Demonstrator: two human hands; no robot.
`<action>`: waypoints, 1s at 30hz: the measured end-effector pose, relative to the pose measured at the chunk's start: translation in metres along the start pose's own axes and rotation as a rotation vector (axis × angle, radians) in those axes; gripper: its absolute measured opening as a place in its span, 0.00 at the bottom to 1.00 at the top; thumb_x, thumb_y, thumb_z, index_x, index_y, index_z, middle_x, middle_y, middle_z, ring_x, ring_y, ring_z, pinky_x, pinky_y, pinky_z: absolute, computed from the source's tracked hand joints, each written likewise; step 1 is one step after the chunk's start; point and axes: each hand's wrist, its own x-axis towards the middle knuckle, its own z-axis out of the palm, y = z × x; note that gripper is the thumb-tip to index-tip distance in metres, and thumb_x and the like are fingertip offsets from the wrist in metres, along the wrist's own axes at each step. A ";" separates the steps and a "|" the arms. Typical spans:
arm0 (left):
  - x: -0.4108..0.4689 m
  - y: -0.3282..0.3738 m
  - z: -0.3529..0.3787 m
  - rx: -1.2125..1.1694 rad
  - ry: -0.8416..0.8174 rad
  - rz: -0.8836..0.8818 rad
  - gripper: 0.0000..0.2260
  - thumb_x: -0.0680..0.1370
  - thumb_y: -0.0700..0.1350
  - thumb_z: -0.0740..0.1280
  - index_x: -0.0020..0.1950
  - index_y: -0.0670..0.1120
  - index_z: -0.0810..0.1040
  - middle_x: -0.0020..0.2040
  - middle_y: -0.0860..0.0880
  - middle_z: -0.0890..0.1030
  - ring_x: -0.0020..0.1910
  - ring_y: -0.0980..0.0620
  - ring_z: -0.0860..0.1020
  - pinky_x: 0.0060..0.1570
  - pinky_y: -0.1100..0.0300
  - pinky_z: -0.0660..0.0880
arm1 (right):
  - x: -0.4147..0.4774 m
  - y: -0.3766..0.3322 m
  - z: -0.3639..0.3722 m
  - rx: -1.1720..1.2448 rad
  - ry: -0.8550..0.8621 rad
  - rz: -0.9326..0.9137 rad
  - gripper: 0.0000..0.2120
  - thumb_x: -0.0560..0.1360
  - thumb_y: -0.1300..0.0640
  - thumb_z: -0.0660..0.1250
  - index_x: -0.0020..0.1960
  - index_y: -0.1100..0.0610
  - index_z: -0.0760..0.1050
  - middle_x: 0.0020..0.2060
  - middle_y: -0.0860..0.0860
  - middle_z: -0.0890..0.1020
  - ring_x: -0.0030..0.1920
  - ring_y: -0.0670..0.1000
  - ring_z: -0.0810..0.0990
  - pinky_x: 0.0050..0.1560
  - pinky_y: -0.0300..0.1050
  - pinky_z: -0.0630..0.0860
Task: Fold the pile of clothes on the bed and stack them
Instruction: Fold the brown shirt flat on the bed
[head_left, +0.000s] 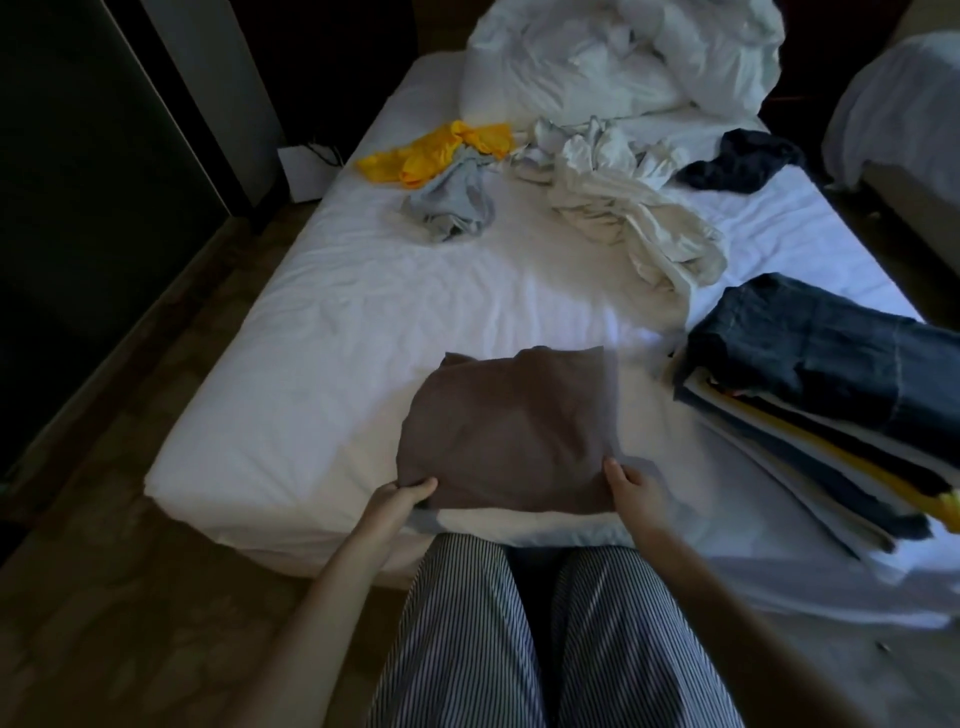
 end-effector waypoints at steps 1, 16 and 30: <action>-0.001 0.000 0.001 0.010 0.009 0.000 0.23 0.76 0.47 0.70 0.67 0.37 0.73 0.65 0.42 0.76 0.61 0.42 0.75 0.60 0.52 0.72 | -0.001 -0.002 -0.002 0.014 -0.020 0.014 0.18 0.81 0.55 0.56 0.54 0.69 0.77 0.53 0.65 0.79 0.55 0.60 0.76 0.57 0.49 0.69; 0.010 0.066 0.011 0.192 0.178 0.410 0.13 0.78 0.44 0.65 0.60 0.40 0.71 0.54 0.45 0.76 0.56 0.43 0.76 0.48 0.57 0.72 | 0.033 -0.068 -0.008 0.493 -0.237 0.131 0.21 0.76 0.52 0.66 0.64 0.63 0.72 0.54 0.54 0.77 0.56 0.55 0.75 0.55 0.49 0.71; 0.006 0.078 0.072 0.989 0.283 0.954 0.30 0.77 0.56 0.42 0.76 0.46 0.59 0.77 0.42 0.57 0.76 0.37 0.52 0.73 0.44 0.50 | 0.042 -0.055 0.051 -0.938 -0.057 -0.785 0.36 0.71 0.38 0.34 0.76 0.47 0.52 0.77 0.52 0.49 0.76 0.59 0.42 0.71 0.59 0.35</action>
